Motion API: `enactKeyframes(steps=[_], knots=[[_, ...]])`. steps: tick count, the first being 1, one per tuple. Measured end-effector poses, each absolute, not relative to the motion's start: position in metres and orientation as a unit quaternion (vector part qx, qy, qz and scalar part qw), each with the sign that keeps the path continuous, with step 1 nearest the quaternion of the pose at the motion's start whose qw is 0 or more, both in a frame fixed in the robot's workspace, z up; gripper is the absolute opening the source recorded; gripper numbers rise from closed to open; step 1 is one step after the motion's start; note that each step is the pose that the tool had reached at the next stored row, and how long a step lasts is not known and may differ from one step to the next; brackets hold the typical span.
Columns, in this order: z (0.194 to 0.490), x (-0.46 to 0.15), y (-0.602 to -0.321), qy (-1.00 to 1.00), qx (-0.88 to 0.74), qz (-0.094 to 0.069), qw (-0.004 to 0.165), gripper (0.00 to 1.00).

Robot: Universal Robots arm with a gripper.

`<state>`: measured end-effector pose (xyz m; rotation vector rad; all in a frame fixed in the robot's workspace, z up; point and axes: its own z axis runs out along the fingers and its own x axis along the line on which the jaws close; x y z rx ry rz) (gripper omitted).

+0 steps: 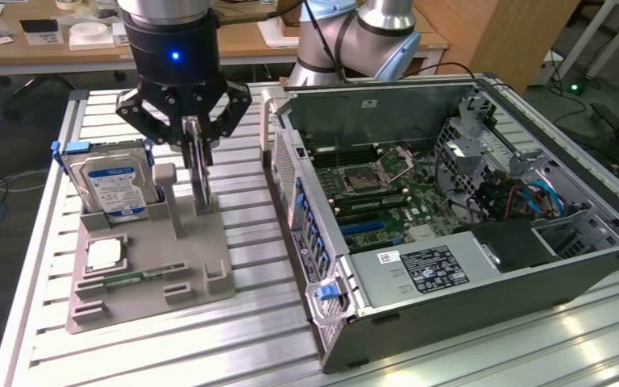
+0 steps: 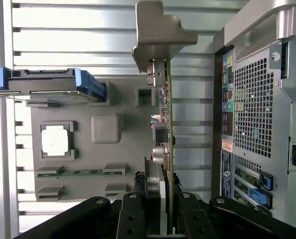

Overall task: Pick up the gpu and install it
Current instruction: 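Pick up the gpu and move the gpu toward the slot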

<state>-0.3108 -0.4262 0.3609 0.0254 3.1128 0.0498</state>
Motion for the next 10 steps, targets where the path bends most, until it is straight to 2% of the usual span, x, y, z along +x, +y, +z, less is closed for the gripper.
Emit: enactKeyframes(steps=[10], knots=[[0.372,-0.311,-0.426,1.000,0.008,0.017,0.014,0.28]])
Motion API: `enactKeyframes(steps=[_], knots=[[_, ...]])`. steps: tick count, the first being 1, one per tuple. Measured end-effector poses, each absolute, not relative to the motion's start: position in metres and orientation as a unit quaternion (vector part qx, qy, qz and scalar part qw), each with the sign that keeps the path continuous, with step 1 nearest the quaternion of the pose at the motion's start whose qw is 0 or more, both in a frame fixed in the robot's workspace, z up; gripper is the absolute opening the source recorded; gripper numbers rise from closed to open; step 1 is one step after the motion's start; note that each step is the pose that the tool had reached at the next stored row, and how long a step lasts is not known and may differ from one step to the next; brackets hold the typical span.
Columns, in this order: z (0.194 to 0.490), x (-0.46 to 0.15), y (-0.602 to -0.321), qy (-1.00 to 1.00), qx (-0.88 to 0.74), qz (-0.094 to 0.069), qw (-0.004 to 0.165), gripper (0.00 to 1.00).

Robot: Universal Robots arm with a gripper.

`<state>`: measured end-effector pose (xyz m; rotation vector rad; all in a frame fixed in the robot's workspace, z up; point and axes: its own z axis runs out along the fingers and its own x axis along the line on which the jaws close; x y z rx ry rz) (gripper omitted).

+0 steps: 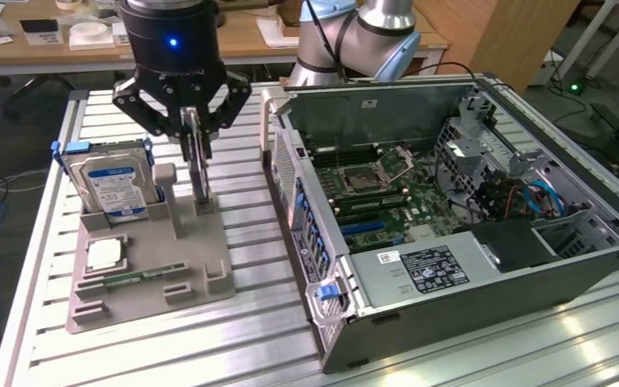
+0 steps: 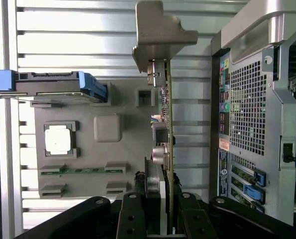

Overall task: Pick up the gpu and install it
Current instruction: 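Pick up the gpu and move the gpu toward the slot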

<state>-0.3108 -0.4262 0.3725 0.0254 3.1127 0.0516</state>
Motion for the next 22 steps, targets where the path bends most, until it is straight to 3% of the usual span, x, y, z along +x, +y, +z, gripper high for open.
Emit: enactKeyframes(steps=[22], knots=[[0.396,-0.311,-0.426,1.000,0.008,0.018,0.014,0.28]])
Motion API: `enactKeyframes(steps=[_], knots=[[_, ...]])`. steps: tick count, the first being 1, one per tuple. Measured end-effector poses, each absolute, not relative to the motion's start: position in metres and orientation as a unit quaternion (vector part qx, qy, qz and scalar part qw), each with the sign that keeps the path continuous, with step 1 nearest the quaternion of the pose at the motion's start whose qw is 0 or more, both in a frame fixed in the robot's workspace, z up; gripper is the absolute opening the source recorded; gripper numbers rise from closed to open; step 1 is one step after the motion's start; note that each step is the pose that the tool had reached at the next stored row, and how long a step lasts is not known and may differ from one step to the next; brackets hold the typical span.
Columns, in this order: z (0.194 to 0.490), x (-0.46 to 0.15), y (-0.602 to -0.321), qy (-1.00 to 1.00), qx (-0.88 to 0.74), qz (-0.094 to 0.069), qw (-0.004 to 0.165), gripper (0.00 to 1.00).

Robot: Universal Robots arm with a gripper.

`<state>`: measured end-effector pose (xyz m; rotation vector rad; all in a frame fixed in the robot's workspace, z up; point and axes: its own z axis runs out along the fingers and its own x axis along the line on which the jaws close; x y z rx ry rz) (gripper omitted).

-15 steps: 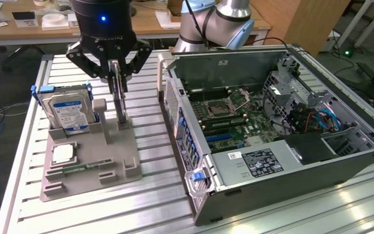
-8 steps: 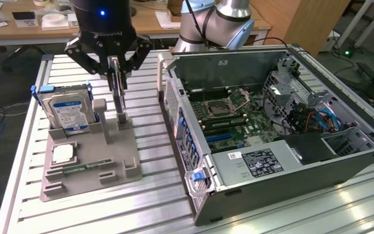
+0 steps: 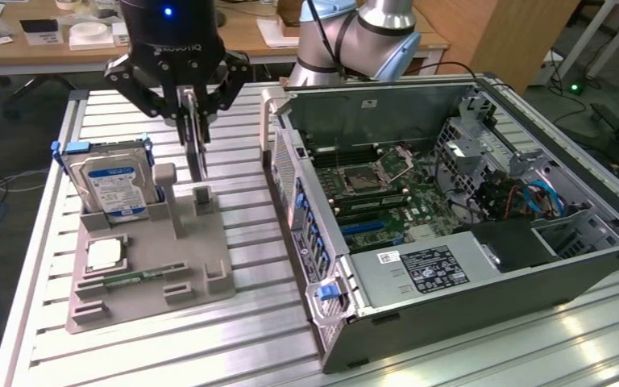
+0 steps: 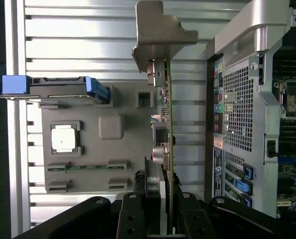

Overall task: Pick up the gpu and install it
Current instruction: 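Pick up the gpu and move the gpu toward the slot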

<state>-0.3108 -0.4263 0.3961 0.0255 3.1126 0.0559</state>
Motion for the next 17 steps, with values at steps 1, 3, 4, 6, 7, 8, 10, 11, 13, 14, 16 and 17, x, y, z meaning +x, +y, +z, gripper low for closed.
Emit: enactKeyframes(steps=[1,3,4,6,7,8,10,11,13,14,16,17], knots=[[0.397,-0.311,-0.426,1.000,0.008,0.018,0.014,0.28],[0.399,-0.311,-0.426,1.000,0.008,0.018,0.014,0.28],[0.400,-0.311,-0.426,1.000,0.008,0.018,0.014,0.28],[0.401,-0.311,-0.426,1.000,0.008,0.018,0.014,0.28],[0.402,-0.311,-0.426,1.000,0.008,0.018,0.014,0.28],[0.403,-0.311,-0.426,1.000,0.008,0.018,0.014,0.28],[0.405,-0.311,-0.426,1.000,0.008,0.018,0.014,0.28],[0.406,-0.311,-0.426,1.000,0.008,0.018,0.014,0.28],[0.407,-0.311,-0.426,1.000,0.008,0.018,0.014,0.28],[0.408,-0.311,-0.426,1.000,0.008,0.018,0.014,0.28],[0.410,-0.311,-0.426,1.000,0.008,0.018,0.014,0.28],[0.410,-0.311,-0.426,1.000,0.008,0.018,0.014,0.28]])
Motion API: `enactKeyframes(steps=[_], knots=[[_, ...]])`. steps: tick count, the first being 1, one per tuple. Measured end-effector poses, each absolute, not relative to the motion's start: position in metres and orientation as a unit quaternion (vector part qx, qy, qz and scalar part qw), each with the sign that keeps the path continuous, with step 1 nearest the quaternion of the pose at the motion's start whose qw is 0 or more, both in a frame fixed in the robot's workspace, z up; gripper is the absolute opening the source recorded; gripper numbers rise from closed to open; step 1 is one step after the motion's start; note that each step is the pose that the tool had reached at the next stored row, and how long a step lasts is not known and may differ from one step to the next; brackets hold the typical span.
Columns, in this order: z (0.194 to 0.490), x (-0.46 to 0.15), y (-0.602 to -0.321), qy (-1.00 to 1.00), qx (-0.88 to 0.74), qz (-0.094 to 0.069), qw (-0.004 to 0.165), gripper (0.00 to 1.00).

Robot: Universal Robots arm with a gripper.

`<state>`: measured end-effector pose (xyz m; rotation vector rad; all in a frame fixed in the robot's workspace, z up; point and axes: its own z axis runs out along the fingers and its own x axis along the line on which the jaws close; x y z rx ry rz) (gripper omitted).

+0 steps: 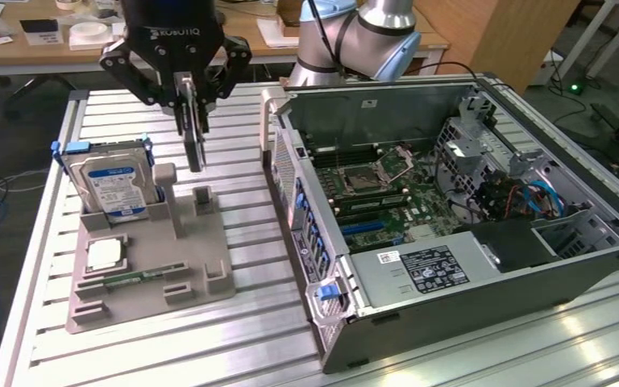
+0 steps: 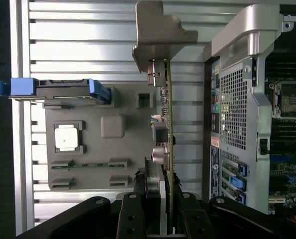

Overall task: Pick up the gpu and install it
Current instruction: 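Pick up the gpu and move the gpu toward the slot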

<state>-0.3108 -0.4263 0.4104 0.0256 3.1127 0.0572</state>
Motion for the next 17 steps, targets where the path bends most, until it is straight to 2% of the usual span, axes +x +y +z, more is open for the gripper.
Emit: enactKeyframes(steps=[17], knots=[[0.429,-0.311,-0.427,1.000,0.008,0.019,0.014,0.28]])
